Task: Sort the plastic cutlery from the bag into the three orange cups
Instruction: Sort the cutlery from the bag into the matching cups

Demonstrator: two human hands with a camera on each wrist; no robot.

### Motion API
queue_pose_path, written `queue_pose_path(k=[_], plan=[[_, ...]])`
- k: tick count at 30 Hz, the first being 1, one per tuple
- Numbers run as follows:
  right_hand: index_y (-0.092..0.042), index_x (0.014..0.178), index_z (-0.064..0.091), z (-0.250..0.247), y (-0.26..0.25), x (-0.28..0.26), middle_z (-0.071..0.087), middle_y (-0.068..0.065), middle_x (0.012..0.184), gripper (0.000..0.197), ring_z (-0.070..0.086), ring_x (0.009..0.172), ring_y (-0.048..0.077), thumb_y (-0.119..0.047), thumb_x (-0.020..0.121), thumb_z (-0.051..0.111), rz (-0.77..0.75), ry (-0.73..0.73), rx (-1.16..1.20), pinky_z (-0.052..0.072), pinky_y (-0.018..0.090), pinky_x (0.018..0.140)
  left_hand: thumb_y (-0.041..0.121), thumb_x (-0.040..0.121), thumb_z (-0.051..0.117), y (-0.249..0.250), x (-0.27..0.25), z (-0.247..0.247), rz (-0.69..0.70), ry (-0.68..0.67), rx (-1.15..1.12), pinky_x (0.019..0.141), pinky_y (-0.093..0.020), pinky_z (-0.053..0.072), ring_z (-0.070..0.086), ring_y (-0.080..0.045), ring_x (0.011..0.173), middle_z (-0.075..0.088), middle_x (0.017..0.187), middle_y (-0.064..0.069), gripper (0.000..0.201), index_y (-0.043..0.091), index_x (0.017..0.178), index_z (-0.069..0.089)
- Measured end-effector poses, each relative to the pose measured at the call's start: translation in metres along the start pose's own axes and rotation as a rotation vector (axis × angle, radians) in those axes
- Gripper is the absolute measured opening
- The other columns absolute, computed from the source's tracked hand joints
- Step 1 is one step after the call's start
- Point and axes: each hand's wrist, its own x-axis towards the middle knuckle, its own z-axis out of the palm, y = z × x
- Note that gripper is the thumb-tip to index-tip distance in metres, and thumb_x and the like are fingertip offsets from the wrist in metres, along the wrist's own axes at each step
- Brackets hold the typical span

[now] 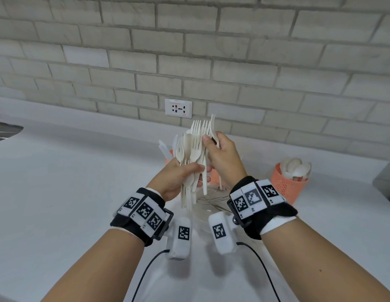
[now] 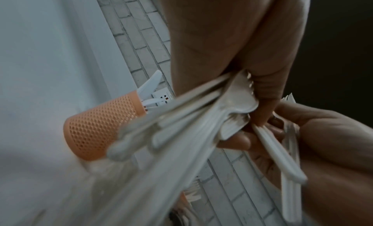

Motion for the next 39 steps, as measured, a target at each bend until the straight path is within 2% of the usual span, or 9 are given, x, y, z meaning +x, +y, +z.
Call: queue_pose_path(k=[4,9,13,23,28,32,34,37,39], plan=[[-0.008,0.095,0.065,-0.006,0.007,-0.008,0.061,-0.001,0.067,0.013,0.057,0.055,0.006,-0.018,0.087,0.063,0.017,-0.026,-0.019,0.048,0.025,0.055,-0.005,0.089,0.049,-0.003,0.0,0.011,-0.024,-0.022,-0.02,0.066,-0.033,0.059,0.07,-0.02,0.065,0.072,0.074,-0.006,0.026,0.007,0.109,0.059],[-0.023,0.086,0.061,-0.019,0.018,-0.012,0.065,0.006,0.079,0.009,0.064,0.07,0.024,-0.019,0.091,0.055,0.144,-0.012,0.04,0.054,0.033,0.058,0.015,0.091,0.052,-0.008,-0.001,0.022,-0.091,-0.078,-0.063,0.051,-0.021,0.053,0.068,-0.012,0.059,0.071,0.071,0.0,0.013,0.009,0.098,0.062],[-0.019,0.095,0.059,-0.023,0.021,-0.016,0.067,0.014,0.094,0.01,0.065,0.082,0.03,-0.02,0.094,0.05,0.164,0.026,0.044,0.054,0.043,0.071,0.027,0.088,0.051,-0.012,0.001,0.031,-0.129,-0.09,-0.155,0.049,-0.022,0.052,0.064,-0.012,0.056,0.066,0.064,-0.001,0.019,0.012,0.091,0.063],[0.003,0.108,0.047,-0.036,0.021,-0.021,0.057,0.014,0.086,0.022,0.054,0.049,0.009,-0.015,0.096,0.045,0.129,0.136,0.045,0.047,0.017,0.04,0.024,0.095,0.049,-0.018,0.015,0.051,-0.122,0.026,-0.149,0.044,-0.021,0.047,0.056,-0.013,0.048,0.061,0.062,-0.003,0.019,0.01,0.097,0.061],[-0.004,0.101,0.047,-0.029,0.029,-0.018,0.06,0.027,0.102,0.022,0.063,0.089,0.036,-0.024,0.094,0.047,0.101,0.199,0.024,0.055,0.051,0.078,0.033,0.096,0.046,-0.014,0.022,0.055,-0.159,0.049,-0.152,0.056,-0.026,0.057,0.067,-0.015,0.06,0.07,0.07,-0.003,0.026,0.014,0.098,0.065],[-0.011,0.1,0.046,-0.029,0.033,-0.011,0.062,0.017,0.104,0.016,0.063,0.096,0.031,-0.025,0.095,0.045,0.157,0.159,0.0,0.052,0.053,0.085,0.032,0.096,0.045,-0.013,0.027,0.054,-0.183,0.084,-0.129,0.054,-0.024,0.055,0.068,-0.013,0.06,0.071,0.069,-0.002,0.028,0.012,0.097,0.064],[-0.013,0.103,0.046,-0.031,0.033,-0.007,0.062,0.013,0.102,0.013,0.064,0.092,0.027,-0.023,0.095,0.047,0.177,0.119,-0.01,0.055,0.048,0.083,0.031,0.096,0.045,-0.011,0.028,0.053,-0.193,0.112,-0.109,0.051,-0.024,0.053,0.066,-0.013,0.057,0.069,0.067,-0.002,0.027,0.012,0.096,0.064],[-0.008,0.106,0.05,-0.037,0.034,-0.002,0.057,0.006,0.081,0.015,0.056,0.063,0.016,-0.017,0.095,0.049,0.199,0.043,0.036,0.049,0.028,0.052,0.032,0.095,0.049,-0.012,0.032,0.047,-0.186,0.168,-0.085,0.046,-0.023,0.048,0.06,-0.014,0.05,0.063,0.063,-0.002,0.024,0.013,0.095,0.064],[-0.005,0.104,0.054,-0.037,0.034,0.001,0.053,0.005,0.071,0.015,0.05,0.054,0.015,-0.016,0.094,0.049,0.208,0.025,0.047,0.043,0.024,0.045,0.033,0.095,0.048,-0.014,0.035,0.046,-0.166,0.204,-0.103,0.043,-0.021,0.047,0.059,-0.011,0.045,0.063,0.056,0.0,0.026,0.011,0.094,0.063]])
